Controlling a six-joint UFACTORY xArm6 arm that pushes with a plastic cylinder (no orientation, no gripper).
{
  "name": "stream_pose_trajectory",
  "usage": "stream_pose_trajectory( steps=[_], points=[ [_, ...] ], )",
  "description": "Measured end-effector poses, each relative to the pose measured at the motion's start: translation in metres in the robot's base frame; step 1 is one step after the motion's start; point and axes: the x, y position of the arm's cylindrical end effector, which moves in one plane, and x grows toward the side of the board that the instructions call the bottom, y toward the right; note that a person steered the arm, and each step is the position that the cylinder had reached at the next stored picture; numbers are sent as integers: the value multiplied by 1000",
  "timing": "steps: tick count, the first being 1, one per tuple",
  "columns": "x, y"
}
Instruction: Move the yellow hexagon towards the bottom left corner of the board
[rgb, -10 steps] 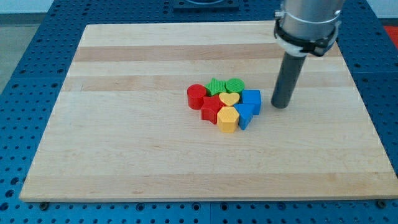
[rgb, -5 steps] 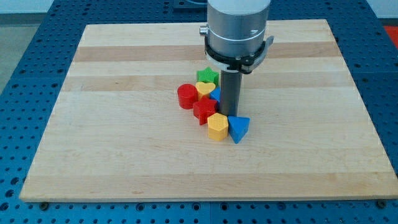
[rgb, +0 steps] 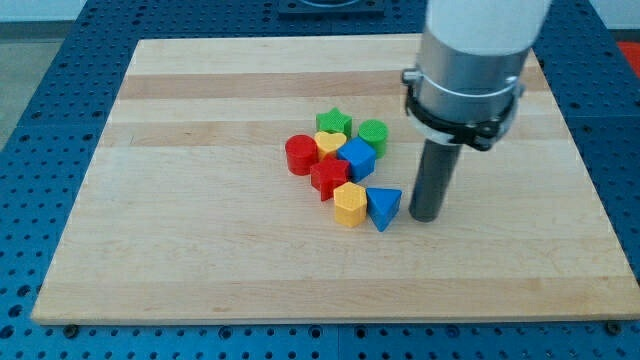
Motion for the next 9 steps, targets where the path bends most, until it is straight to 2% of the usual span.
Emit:
stream_pose_trajectory(
  steps=[6,9],
  points=[
    [0,-149],
    [-26,-187]
  ],
)
